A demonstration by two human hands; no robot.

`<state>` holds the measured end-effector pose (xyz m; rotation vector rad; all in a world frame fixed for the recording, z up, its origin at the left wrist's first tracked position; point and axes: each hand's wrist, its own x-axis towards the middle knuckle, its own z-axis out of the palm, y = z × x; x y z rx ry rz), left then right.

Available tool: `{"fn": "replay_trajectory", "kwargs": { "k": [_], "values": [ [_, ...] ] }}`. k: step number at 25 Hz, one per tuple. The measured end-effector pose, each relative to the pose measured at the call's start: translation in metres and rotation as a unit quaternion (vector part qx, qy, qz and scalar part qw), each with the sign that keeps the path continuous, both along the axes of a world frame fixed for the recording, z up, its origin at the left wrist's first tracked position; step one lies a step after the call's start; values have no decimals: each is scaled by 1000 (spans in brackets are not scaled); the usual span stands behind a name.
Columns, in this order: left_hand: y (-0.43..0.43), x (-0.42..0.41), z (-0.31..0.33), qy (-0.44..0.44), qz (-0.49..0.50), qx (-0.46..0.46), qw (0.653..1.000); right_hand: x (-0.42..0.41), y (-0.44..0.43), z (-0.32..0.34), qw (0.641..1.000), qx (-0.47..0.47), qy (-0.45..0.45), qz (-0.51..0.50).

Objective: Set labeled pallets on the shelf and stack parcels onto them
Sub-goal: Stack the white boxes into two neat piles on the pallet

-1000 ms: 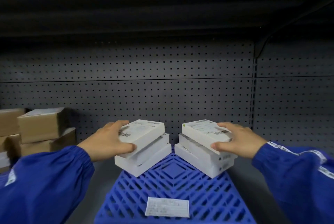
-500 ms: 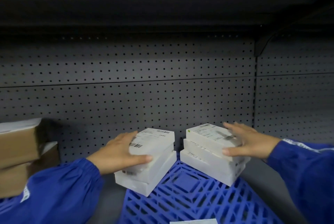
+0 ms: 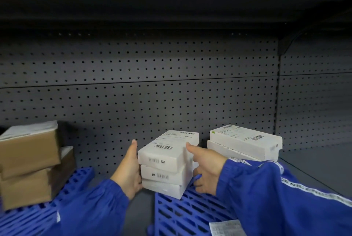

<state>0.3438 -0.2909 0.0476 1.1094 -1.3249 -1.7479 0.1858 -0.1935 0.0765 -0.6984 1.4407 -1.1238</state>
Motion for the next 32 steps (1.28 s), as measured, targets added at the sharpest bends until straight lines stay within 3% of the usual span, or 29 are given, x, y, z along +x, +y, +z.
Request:
{"fn": "replay_trajectory", "kwargs": {
  "k": [10, 16, 32],
  "values": [
    [29, -27, -9, -7, -63, -36, 997, -16, 2, 4, 999, -13, -44, -13],
    [43, -39, -9, 32, -56, -39, 997, -24, 1, 6, 998, -40, -52, -25],
    [42, -39, -3, 27, -1, -1, 1000, -24, -5, 8, 997, -36, -72, -9]
  ]
}}
